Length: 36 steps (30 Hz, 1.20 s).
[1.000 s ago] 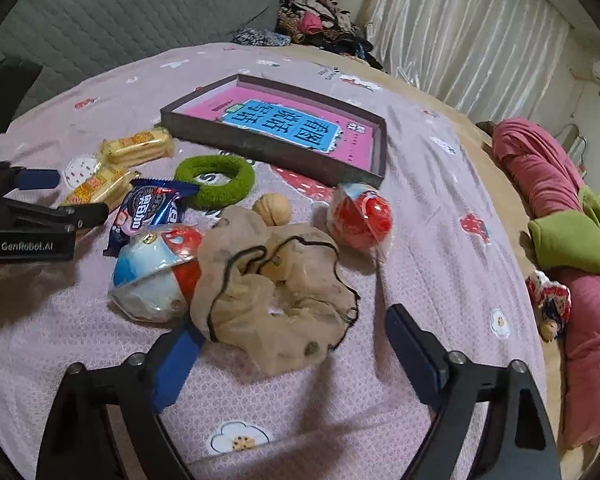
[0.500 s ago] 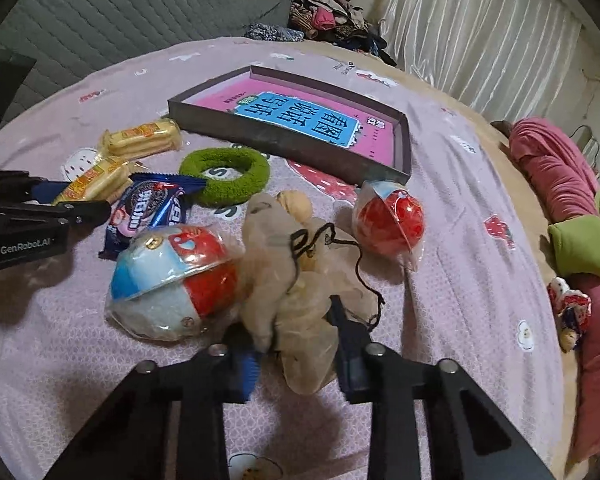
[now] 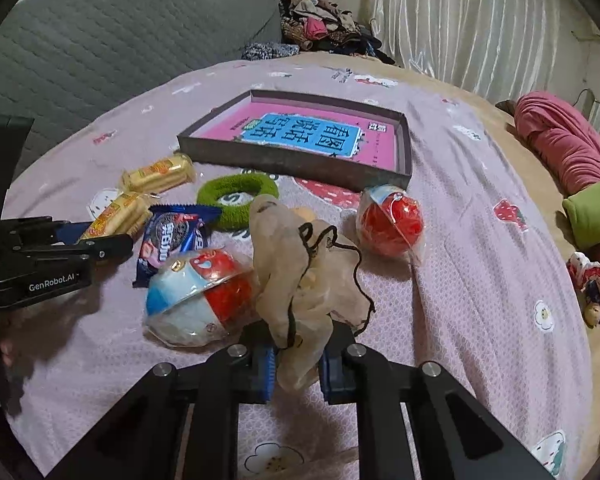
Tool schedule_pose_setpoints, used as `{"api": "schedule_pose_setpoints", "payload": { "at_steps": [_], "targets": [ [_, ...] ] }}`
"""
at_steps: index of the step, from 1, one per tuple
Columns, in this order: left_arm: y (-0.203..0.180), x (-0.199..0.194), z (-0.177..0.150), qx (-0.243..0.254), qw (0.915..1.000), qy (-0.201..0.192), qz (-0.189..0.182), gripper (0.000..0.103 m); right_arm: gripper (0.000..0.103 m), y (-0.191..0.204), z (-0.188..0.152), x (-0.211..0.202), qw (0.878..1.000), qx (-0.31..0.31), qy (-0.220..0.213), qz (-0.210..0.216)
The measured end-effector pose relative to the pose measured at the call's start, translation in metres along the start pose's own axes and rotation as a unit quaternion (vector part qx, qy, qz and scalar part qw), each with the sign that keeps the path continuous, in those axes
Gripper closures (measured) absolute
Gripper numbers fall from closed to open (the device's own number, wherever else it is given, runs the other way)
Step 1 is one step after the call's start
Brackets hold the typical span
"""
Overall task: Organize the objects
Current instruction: 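Close left tool on yellow bread packet while right tool closes on mesh scrunchie, then lift the bread packet with left tool while right tool lifts the scrunchie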
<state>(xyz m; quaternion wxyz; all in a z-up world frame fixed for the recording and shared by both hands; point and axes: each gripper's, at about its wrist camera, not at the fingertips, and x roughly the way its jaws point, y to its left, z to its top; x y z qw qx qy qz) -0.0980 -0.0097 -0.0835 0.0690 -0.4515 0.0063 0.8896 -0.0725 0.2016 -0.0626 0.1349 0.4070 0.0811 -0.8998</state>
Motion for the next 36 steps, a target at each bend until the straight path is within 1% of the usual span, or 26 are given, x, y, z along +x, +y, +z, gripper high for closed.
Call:
{"api": "schedule_pose_setpoints", "payload": {
  "at_steps": [6, 11, 16, 23, 33, 36],
  "targets": [
    [-0.006, -0.015, 0.001, 0.006, 0.9999, -0.014, -0.002, 0.063, 0.087, 0.001, 0.004, -0.013, 1.000, 0.012, -0.016, 0.011],
    [-0.009, -0.024, 0.000, 0.002, 0.9998, -0.018, -0.007, 0.063, 0.087, 0.004, 0.008, -0.025, 0.999, 0.019, -0.029, 0.019],
    [-0.010, -0.039, 0.001, 0.000, 0.9996, -0.029, -0.005, 0.063, 0.087, 0.004, 0.012, -0.039, 0.998, 0.031, -0.043, 0.021],
    [-0.012, -0.063, 0.005, 0.003, 0.9989, -0.047, 0.003, 0.063, 0.087, 0.008, 0.018, -0.059, 0.998, 0.029, -0.058, 0.021],
    [-0.018, -0.094, 0.024, 0.015, 0.9971, -0.074, 0.012, 0.063, 0.087, 0.011, 0.037, -0.083, 0.996, 0.025, -0.080, 0.025],
    [-0.019, -0.100, 0.033, 0.014, 0.9968, -0.078, 0.013, 0.063, 0.087, 0.010, 0.045, -0.087, 0.995, 0.028, -0.085, 0.033]
  ]
}}
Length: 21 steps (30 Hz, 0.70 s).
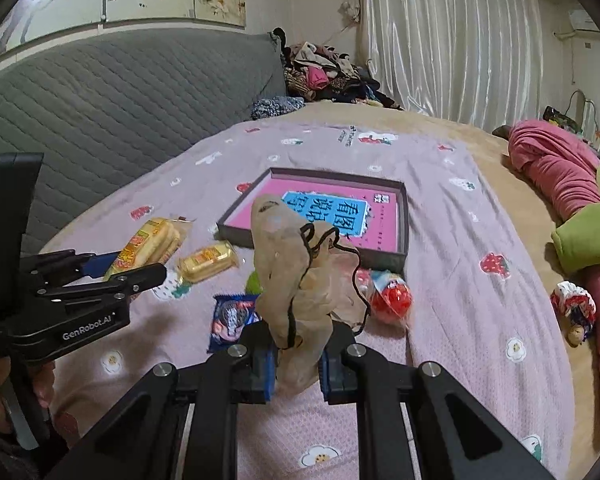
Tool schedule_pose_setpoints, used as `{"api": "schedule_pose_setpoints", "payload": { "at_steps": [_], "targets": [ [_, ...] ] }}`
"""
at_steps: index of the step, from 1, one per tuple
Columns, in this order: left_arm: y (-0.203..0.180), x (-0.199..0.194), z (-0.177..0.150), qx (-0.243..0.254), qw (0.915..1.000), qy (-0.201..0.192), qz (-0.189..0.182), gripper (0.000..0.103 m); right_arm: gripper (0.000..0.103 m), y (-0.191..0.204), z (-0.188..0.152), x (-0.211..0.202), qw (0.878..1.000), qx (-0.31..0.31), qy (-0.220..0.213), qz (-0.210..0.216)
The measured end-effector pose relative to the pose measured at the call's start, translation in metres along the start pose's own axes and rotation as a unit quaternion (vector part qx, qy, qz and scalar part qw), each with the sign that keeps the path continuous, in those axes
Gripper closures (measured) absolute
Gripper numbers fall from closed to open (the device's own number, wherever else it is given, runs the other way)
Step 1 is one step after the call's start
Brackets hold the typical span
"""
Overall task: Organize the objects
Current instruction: 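Lift the bread packet with left tool while right tool lifts the scrunchie, then carry bread packet with left tool while right tool carries scrunchie over pink tray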
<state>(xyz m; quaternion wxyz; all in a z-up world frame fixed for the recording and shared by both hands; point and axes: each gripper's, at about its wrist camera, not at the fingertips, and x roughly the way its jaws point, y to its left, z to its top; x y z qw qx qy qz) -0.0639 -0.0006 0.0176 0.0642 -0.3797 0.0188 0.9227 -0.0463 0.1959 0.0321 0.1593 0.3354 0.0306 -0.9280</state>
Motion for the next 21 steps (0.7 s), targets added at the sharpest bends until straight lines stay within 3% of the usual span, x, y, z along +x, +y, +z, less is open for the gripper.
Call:
{"api": "schedule_pose_setpoints", "payload": {
  "at_steps": [21],
  "targets": [
    [-0.006, -0.005, 0.082, 0.008, 0.9996, -0.027, -0.006, 0.063, 0.087, -0.010, 0.065, -0.014, 0.999, -0.011, -0.034, -0.010]
  ]
}}
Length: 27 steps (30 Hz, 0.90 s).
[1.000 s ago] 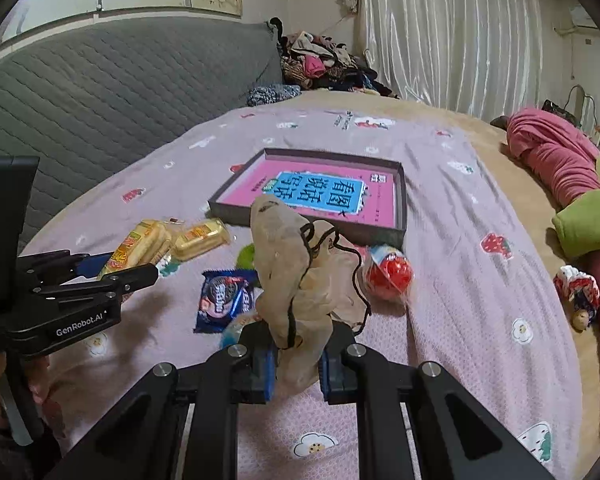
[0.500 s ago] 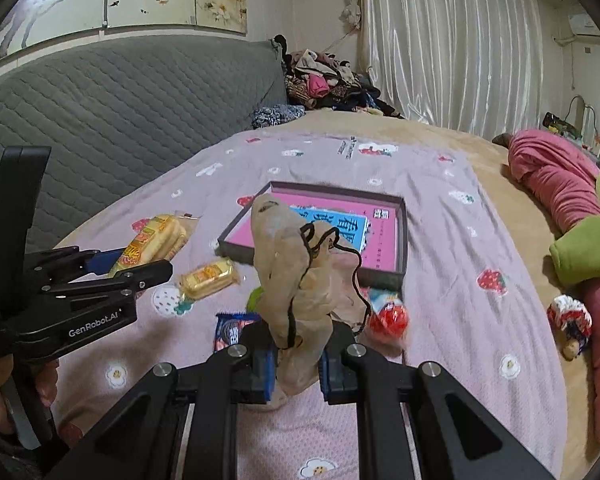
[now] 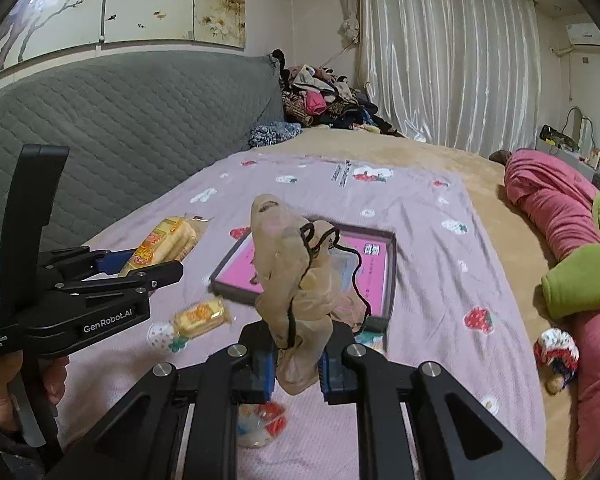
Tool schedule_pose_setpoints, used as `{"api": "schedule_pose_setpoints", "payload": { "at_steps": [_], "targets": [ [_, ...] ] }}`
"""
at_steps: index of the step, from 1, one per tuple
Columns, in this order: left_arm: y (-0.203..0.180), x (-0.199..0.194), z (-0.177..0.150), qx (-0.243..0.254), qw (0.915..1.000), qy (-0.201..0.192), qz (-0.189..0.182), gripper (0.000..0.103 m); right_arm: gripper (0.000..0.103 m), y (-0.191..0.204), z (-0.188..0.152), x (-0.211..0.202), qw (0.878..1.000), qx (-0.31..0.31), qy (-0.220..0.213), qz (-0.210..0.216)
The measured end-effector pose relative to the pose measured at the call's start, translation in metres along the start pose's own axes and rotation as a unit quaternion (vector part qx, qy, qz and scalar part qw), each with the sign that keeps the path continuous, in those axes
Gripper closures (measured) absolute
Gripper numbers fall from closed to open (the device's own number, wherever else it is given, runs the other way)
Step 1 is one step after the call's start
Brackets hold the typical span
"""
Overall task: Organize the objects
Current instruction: 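Carry bread packet with left tool while right tool carries scrunchie over pink tray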
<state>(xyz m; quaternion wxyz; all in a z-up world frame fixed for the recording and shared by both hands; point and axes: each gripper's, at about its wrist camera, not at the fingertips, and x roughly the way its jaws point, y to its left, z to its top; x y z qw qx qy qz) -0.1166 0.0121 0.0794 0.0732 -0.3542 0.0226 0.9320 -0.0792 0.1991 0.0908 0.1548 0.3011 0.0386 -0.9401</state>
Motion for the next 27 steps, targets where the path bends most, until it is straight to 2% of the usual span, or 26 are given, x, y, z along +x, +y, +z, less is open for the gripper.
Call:
{"api": "schedule_pose_setpoints", "payload": {
  "at_steps": [13, 18, 27],
  "targets": [
    [-0.010, 0.019, 0.050, 0.008, 0.9999, -0.009, -0.007, 0.063, 0.087, -0.018, 0.046, 0.013, 1.000, 0.000, -0.018, -0.001],
    [-0.010, 0.034, 0.064, 0.007, 0.9999, -0.004, -0.013, 0.063, 0.087, -0.025, 0.057, 0.026, 1.000, 0.003, -0.015, 0.004],
    [-0.002, 0.063, 0.089, 0.005, 1.0000, 0.001, -0.002, 0.063, 0.087, -0.040, 0.076, 0.059, 1.000, -0.004, 0.001, -0.001]
  ]
}}
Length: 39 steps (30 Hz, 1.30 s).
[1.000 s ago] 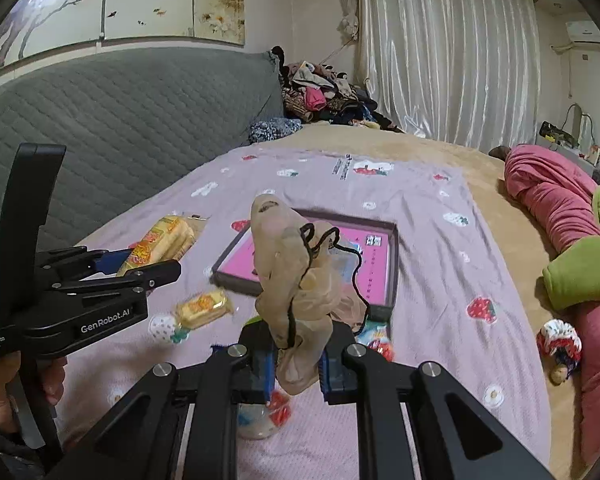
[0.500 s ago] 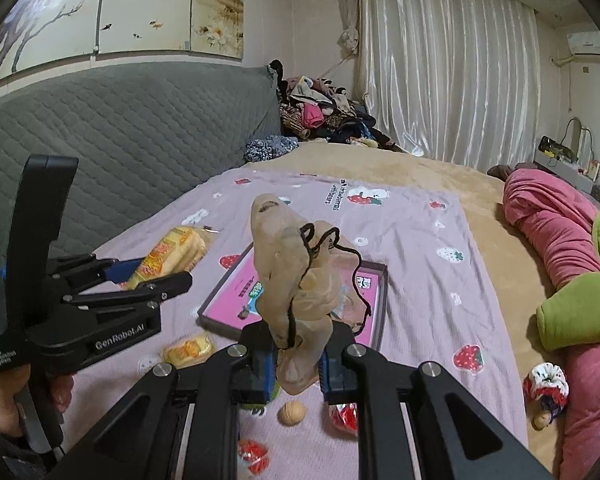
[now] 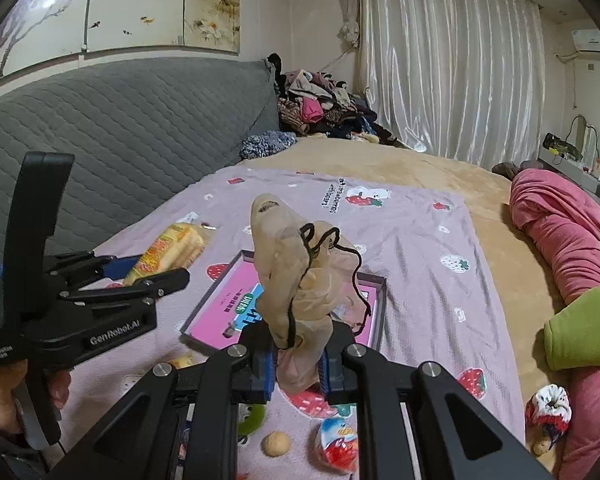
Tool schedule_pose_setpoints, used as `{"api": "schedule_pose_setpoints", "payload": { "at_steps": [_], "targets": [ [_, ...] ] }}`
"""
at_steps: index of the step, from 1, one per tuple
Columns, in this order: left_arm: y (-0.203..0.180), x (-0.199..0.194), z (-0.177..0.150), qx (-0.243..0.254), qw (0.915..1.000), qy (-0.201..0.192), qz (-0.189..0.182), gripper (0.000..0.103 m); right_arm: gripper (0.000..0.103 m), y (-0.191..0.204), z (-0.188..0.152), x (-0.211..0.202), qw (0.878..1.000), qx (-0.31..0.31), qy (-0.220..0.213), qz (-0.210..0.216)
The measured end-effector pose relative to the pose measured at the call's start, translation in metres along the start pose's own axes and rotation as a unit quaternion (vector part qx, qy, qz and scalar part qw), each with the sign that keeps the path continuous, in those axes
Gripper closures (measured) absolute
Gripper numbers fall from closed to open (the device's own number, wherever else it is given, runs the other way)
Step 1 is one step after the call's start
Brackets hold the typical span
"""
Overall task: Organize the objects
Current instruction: 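Carry bread packet with left tool while right tool carries scrunchie over pink tray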
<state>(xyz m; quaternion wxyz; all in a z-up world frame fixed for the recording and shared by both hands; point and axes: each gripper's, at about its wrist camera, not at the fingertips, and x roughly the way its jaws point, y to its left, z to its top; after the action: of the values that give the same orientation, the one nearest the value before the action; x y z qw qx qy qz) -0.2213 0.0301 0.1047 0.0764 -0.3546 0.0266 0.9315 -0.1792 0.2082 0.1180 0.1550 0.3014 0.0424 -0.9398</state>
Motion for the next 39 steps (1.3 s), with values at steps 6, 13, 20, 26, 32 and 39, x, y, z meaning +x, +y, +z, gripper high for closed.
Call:
{"api": "schedule_pose_setpoints", "payload": {
  "at_steps": [6, 13, 20, 26, 32, 39],
  "targets": [
    [0.004, 0.021, 0.007, -0.007, 0.9999, 0.008, 0.004, 0.063, 0.086, -0.008, 0.006, 0.025, 1.000, 0.008, 0.013, 0.004],
    [0.006, 0.040, 0.004, -0.012, 0.9997, 0.020, 0.007, 0.063, 0.087, -0.013, 0.003, 0.050, 0.999, 0.018, 0.034, 0.018],
    [0.008, 0.073, 0.010, -0.019, 0.9990, 0.041, 0.003, 0.063, 0.086, -0.022, 0.005, 0.081, 0.998, 0.021, 0.058, 0.012],
    [0.012, 0.112, 0.013, -0.021, 0.9977, 0.064, 0.002, 0.063, 0.086, -0.030, 0.005, 0.116, 0.996, 0.016, 0.082, 0.011],
    [0.018, 0.155, 0.021, -0.023, 0.9959, 0.088, 0.003, 0.063, 0.086, -0.042, 0.010, 0.156, 0.993, 0.029, 0.109, 0.023],
    [0.018, 0.208, 0.023, -0.035, 0.9909, 0.129, -0.014, 0.063, 0.086, -0.055, 0.012, 0.207, 0.987, 0.039, 0.157, 0.016]
  ]
}}
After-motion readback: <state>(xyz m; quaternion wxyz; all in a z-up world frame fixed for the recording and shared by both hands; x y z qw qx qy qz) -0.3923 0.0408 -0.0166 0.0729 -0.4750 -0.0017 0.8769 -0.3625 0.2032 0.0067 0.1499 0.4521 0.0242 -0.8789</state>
